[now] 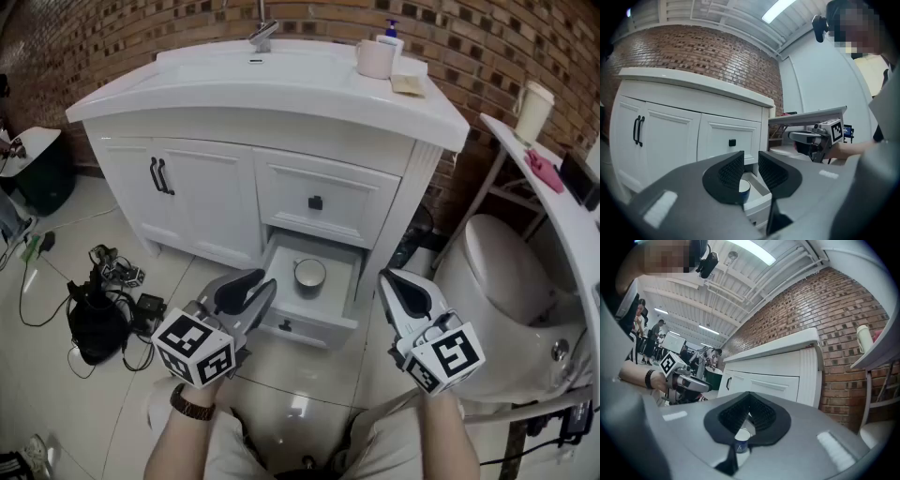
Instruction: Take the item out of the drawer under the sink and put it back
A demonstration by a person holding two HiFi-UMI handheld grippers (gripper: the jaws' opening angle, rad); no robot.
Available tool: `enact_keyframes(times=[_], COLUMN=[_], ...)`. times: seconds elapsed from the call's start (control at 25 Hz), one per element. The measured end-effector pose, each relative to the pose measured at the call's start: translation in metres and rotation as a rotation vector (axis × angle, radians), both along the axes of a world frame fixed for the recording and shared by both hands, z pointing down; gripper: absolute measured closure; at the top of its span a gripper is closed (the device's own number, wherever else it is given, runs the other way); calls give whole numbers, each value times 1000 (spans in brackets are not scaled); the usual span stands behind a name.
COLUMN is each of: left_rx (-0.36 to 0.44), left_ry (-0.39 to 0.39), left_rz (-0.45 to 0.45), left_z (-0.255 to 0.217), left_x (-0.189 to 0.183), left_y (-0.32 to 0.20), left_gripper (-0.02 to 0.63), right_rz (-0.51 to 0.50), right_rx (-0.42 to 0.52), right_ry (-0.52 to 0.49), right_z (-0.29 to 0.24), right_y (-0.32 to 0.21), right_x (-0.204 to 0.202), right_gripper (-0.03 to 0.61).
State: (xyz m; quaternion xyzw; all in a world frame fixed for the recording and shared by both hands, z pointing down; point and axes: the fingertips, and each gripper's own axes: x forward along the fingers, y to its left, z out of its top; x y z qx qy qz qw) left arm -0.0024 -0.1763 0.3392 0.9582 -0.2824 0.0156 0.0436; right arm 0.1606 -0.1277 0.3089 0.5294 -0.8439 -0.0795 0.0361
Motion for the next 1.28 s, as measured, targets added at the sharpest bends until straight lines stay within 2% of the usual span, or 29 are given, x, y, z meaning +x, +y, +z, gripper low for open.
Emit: enact_keyframes(times=[0.44, 0.8, 0.88, 0.92, 0.96, 1.0, 1.16, 1.2, 1.28], left_rx=[21, -4, -14, -20, -23, -25, -34, -40, -49], left_ry=[16, 26, 29, 32, 35, 37, 33, 32, 32], left_rz=[-5, 10, 11, 13, 16, 19, 10, 4, -6], left_z=[-3, 7, 10, 11, 12, 13, 17, 18, 20], left_x=[1, 6, 6, 5, 5, 4, -4, -7, -11], left_y=[-8, -17, -22, -24, -26, -27, -37, -39, -43], left_gripper=[520, 518, 517, 517, 518, 518, 517, 518, 518], right_rz=[-24, -95, -103, -113, -129, -145, -200, -216, -245], right_rx=[-22, -139, -190, -225, -260, -294, -440, -490, -585], right_ry=[10, 34, 34, 37, 46, 63, 183, 219, 303], right_z=[7, 45, 57, 65, 74, 84, 128, 142, 170], right_y=[-15, -48, -60, -65, -71, -76, -103, -107, -112], right_x=[-2, -10, -8, -9, -11, -12, -18, -19, -22], right_gripper=[577, 577, 575, 559, 472, 440, 361, 324, 210])
